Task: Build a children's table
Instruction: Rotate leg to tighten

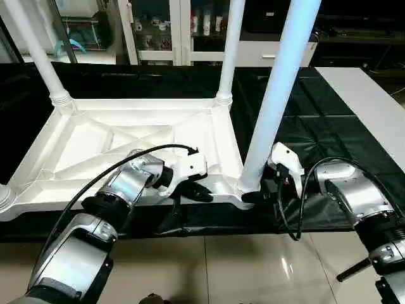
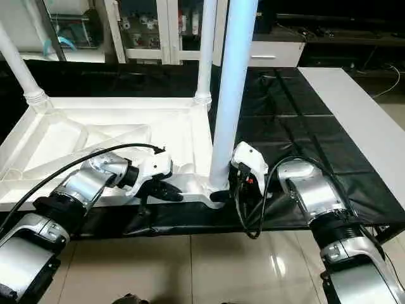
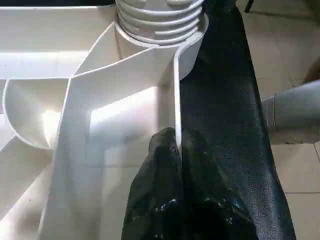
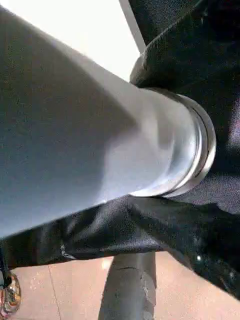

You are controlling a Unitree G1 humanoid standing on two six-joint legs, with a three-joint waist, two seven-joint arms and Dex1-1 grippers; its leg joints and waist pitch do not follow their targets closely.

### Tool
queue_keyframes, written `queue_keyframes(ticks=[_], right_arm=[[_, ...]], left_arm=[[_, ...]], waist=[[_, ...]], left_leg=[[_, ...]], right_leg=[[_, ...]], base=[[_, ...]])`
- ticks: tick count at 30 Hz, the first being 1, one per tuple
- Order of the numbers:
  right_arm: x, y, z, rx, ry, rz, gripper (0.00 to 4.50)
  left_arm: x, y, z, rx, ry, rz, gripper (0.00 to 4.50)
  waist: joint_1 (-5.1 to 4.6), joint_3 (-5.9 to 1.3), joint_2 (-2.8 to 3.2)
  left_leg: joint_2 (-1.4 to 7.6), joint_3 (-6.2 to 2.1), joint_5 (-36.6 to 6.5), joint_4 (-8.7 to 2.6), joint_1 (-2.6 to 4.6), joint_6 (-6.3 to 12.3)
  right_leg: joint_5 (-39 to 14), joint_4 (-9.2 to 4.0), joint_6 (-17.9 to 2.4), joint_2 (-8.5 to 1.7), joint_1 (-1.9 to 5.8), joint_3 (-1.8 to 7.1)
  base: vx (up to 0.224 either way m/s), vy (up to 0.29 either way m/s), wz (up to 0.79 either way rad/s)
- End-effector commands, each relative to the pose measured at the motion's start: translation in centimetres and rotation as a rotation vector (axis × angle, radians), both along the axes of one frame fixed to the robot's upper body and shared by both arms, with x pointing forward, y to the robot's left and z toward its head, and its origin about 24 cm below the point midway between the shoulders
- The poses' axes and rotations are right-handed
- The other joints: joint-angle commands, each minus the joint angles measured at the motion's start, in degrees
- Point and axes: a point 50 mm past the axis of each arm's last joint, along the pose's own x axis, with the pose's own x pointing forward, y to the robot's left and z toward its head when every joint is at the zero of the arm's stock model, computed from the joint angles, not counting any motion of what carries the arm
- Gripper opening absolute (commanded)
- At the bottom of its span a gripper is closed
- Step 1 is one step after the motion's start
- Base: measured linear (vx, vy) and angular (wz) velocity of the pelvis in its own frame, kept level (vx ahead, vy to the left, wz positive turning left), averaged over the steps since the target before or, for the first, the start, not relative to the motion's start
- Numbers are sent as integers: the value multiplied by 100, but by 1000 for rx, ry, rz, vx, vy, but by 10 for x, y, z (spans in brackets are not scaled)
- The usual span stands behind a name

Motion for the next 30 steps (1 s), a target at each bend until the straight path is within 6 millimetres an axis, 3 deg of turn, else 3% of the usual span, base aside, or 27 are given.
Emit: queue_keyframes(ticks=[1,5,9,11,14,15,17,20,22,24,25,26,27,29,30], right_arm=[[2,2,1,-8,-9,13,288],[-1,3,-2,0,4,16,273],[1,6,-13,57,0,-109,272],[5,8,-18,73,-15,-194,272],[11,15,-30,126,-27,-397,272],[14,19,-35,141,-31,-482,272],[17,23,-40,139,-41,-571,272],[24,29,-46,121,-61,-747,272],[31,36,-49,100,-87,-913,271],[35,41,-49,96,-100,-989,271],[37,44,-48,95,-105,-1037,270],[41,47,-47,82,-124,-1158,270],[43,47,-46,71,-138,-1224,270],[44,49,-44,46,-165,-1289,270],[45,50,-43,37,-178,-1315,270]], left_arm=[[-5,0,-12,76,23,-19,0],[-6,0,-13,76,25,-19,0],[-3,-4,-13,49,9,17,0],[1,-7,-12,29,-17,52,0],[10,-17,-8,-28,-93,151,0],[14,-22,-5,-43,-128,183,0],[18,-27,-2,-61,-168,216,0],[23,-35,1,-76,-199,255,0],[26,-39,3,-74,-224,278,0],[27,-40,3,-69,-233,292,0],[27,-41,3,-67,-234,294,0],[28,-40,2,-63,-239,303,0],[28,-40,2,-61,-240,308,0],[29,-39,1,-58,-244,315,0],[29,-39,0,-56,-245,318,0]], waist=[[-41,-361,-78],[-56,-356,-78],[-79,-355,-75],[-124,-353,-73],[-219,-332,-57],[-273,-324,-63],[-346,-319,8],[-480,-306,92],[-601,-286,169],[-660,-265,195],[-679,-255,181],[-685,-244,206],[-762,-224,155],[-779,-198,203],[-590,-174,314]], left_leg=[[126,-82,-2159,-453,137,138],[127,-86,-2211,-458,139,134],[114,-86,-2215,-459,123,114],[102,-110,-2302,-471,117,69],[52,-138,-2618,-440,163,-17],[47,-164,-2728,-442,171,-36],[63,-208,-2934,-467,176,-59],[114,-316,-3507,-558,180,-101],[162,-390,-4081,-670,150,-197],[210,-405,-4456,-755,139,-263],[204,-380,-4592,-769,192,-265],[178,-349,-4590,-740,235,-254],[70,-321,-4313,-583,335,-182],[95,-342,-4210,-612,252,-126],[393,-341,-4716,-1104,-116,-217]], right_leg=[[-2985,-474,-916,-257,171,100],[-3048,-482,-894,-251,165,95],[-3052,-490,-893,-252,164,98],[-3235,-498,-814,-248,166,68],[-3848,-597,-577,-245,106,5],[-4030,-642,-481,-247,109,-39],[-4087,-692,-424,-260,137,-128],[-3684,-749,-457,-257,247,-318],[-3248,-704,-476,-247,356,-476],[-2979,-607,-542,-256,408,-478],[-2932,-603,-599,-242,385,-477],[-3004,-639,-629,-256,334,-467],[-3701,-858,-473,-309,244,-586],[-3879,-882,-253,-297,379,-710],[-2738,50,-403,-198,761,-490]], base=[[0,0,0],[0,0,0],[0,0,0],[0,0,0],[0,0,0],[0,0,0],[0,0,0],[-9,17,-5],[-13,26,-8],[0,0,0],[0,0,0],[0,0,0],[0,0,0],[0,0,0],[0,0,0]])
